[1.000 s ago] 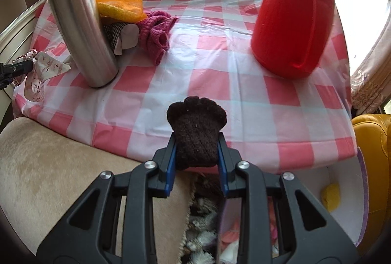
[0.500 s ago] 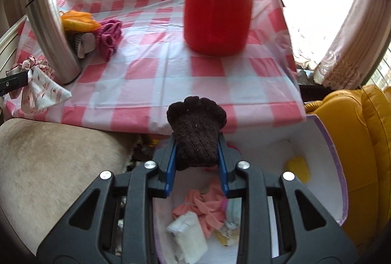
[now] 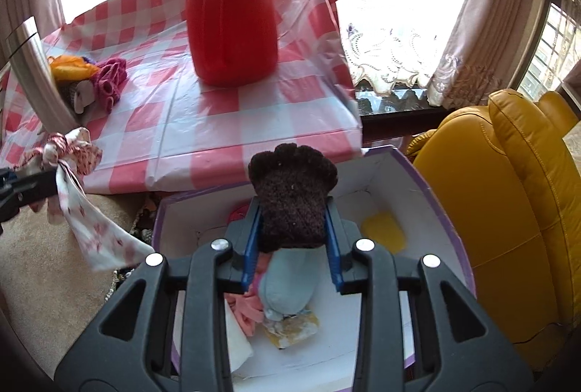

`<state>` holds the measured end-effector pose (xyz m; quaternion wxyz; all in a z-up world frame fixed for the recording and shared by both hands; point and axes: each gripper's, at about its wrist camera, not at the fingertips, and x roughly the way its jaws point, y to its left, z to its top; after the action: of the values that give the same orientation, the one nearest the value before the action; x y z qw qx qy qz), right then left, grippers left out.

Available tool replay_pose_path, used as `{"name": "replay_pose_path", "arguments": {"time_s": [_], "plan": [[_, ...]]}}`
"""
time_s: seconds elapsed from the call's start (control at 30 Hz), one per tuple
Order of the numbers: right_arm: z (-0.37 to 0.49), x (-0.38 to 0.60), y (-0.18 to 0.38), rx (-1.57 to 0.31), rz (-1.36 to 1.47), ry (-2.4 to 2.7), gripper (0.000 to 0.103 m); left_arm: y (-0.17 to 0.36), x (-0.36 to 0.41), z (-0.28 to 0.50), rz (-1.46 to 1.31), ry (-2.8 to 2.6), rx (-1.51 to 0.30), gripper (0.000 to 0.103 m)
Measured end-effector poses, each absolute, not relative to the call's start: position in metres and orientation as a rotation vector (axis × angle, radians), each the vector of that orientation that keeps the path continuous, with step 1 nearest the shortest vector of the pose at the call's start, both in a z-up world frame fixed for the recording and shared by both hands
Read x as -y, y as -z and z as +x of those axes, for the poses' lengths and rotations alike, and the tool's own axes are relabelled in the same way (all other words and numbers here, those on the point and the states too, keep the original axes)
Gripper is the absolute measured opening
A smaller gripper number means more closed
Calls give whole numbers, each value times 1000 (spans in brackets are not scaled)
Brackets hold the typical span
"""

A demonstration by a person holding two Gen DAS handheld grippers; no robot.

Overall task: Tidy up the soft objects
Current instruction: 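Open both tools to drop the cloth and glove into the box, then move both open tools back toward the items beside the steel thermos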

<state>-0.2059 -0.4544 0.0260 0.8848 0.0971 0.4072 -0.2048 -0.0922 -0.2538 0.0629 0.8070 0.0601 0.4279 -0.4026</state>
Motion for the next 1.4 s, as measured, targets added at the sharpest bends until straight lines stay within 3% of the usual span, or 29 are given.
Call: {"name": "replay_pose_path", "arguments": {"time_s": [0.13, 0.23, 0.3, 0.37, 0.6, 0.73, 1.13, 1.4], "plan": [[-212, 463, -28, -835, 217, 444, 51, -62, 273, -103, 146, 905, -918, 26], [-216, 466, -32, -822, 220, 454, 68, -62, 285, -109, 162, 936, -927, 32], [-218, 468, -34, -811, 217, 466, 79, -60, 292, -111, 165, 942, -938, 52], [-219, 471, -36, -808, 213, 473, 82, -60, 295, -112, 152, 952, -939, 63], [-221, 470, -41, -788, 184, 494, 91, -62, 291, -108, 120, 944, -936, 72], [-217, 459, -47, -768, 116, 527, 96, -67, 284, -108, 148, 873, -897, 80], [-200, 411, -55, -687, 4, 438, 97, -77, 215, -91, 168, 680, -774, 80], [-166, 375, -57, -709, -37, 248, 96, -67, 140, -53, 54, 483, -853, 80]]}}
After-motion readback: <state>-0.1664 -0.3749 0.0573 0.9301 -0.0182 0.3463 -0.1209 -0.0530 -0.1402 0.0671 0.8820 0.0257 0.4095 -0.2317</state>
